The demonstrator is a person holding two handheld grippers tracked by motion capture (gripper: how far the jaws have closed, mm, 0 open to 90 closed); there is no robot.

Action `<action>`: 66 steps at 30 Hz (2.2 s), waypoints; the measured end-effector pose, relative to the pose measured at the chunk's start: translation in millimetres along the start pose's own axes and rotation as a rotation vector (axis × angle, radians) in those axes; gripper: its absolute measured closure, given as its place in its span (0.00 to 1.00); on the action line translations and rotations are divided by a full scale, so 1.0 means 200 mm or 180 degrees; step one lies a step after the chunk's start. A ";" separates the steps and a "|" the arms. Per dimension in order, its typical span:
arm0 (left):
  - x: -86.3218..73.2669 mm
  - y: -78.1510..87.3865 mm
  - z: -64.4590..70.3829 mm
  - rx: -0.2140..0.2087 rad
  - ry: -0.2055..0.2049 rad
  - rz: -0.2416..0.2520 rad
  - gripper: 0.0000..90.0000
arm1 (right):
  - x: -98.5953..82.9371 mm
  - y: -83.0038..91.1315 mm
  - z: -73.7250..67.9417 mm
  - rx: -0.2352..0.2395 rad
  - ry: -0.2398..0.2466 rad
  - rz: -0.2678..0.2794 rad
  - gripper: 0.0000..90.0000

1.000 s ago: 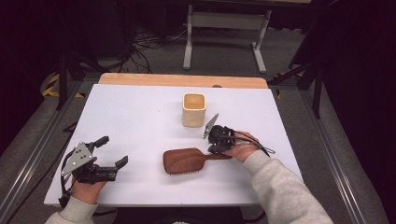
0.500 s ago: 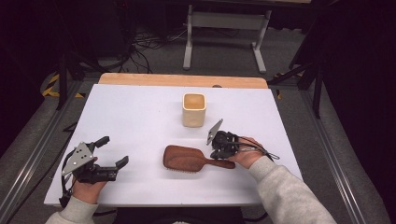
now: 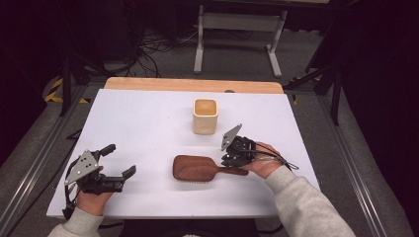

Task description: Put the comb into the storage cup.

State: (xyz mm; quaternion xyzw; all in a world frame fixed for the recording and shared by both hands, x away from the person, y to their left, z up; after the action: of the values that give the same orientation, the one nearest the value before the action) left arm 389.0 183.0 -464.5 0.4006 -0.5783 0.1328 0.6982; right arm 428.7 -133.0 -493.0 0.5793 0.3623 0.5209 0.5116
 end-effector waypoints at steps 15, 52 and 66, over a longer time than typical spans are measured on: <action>0.00 -0.01 0.02 -0.0108 -0.0010 -0.0022 0.00 | 0.06 -0.08 -0.09 0.0105 0.0158 -0.0017 0.01; 0.00 -0.01 0.01 -0.0061 -0.0046 -0.0077 0.00 | 0.03 -0.17 -0.11 0.0249 0.0328 -0.0341 0.79; 0.00 -0.01 0.02 -0.0061 -0.0038 -0.0082 0.00 | 0.04 -0.15 -0.13 0.0141 0.0277 -0.0048 0.81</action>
State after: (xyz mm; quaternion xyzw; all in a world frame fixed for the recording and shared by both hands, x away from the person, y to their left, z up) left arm 387.9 179.6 -465.7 0.4020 -0.5785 0.1159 0.7002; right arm 407.3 -113.9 -522.7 0.5646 0.4001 0.5335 0.4863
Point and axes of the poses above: each handheld gripper's, and its own axes: y roughly backward along the jaws, x roughly out of its top, z roughly to its right, the point moved 10 cm from there along -y, roughly forward along the jaws, and after that the axes turned 11 degrees about -z, right-handed, at the moved point
